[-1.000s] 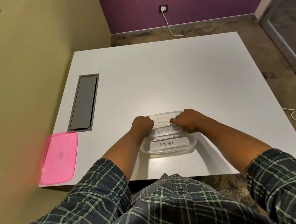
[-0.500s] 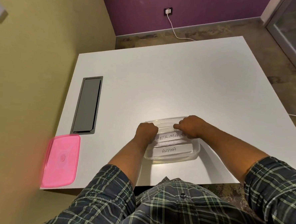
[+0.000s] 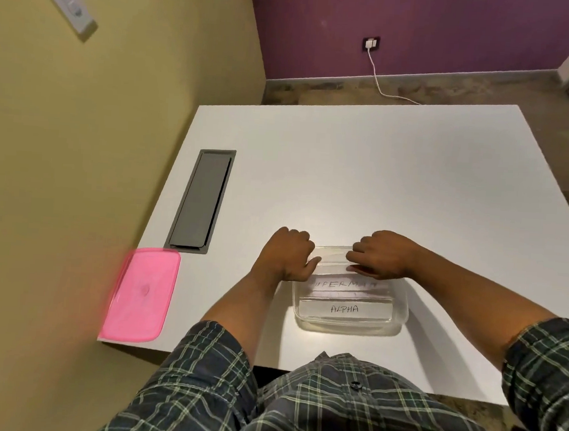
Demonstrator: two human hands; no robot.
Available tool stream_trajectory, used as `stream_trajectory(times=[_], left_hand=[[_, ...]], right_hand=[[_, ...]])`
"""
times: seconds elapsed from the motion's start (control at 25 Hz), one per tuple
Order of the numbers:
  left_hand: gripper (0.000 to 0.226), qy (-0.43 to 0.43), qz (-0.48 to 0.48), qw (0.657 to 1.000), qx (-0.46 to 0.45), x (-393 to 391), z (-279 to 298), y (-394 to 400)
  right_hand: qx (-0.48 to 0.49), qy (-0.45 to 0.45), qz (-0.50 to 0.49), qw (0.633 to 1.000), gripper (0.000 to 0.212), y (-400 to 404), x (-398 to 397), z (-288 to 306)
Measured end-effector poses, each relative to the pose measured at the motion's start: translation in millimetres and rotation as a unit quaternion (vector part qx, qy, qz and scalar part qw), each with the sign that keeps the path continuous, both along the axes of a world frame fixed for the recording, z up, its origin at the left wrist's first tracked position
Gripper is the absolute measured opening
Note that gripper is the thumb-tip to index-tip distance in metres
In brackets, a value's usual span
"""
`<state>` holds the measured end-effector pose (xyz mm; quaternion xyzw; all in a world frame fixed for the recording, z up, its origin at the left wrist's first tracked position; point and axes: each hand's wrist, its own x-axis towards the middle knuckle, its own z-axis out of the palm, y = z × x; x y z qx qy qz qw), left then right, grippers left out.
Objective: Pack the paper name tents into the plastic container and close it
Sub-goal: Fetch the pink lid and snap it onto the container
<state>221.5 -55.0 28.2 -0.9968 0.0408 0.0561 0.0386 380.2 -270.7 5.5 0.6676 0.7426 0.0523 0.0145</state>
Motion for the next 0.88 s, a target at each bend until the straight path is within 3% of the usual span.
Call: stream_trajectory(times=[0.24,0.4,0.56,0.88], left_hand=[[0.035,-0.102,0.147,0.983,-0.037,-41.8,7.3,37.3],[0.054,-0.098,0.266,0.958,-0.053,-82.0,7.8,69.5],[0.081,-0.070,0.391,0.914,-0.087,-127.1,1.9,98.3],[0.095,-0.003,0.562,0.822,-0.094,-211.4,-9.8,156.2]], right_hand=[[0.108,0.021,0.008,0.994,0.037,72.4,-14.2,14.6],[0.137,0.022,0.059,0.989,0.034,138.5,-27.5,24.4],[0.107,0.018,0.090,0.990,0.047,199.3,-39.6,32.9],[0.032,0.063,0.080,0.994,0.060,306.1,-103.8,18.6]])
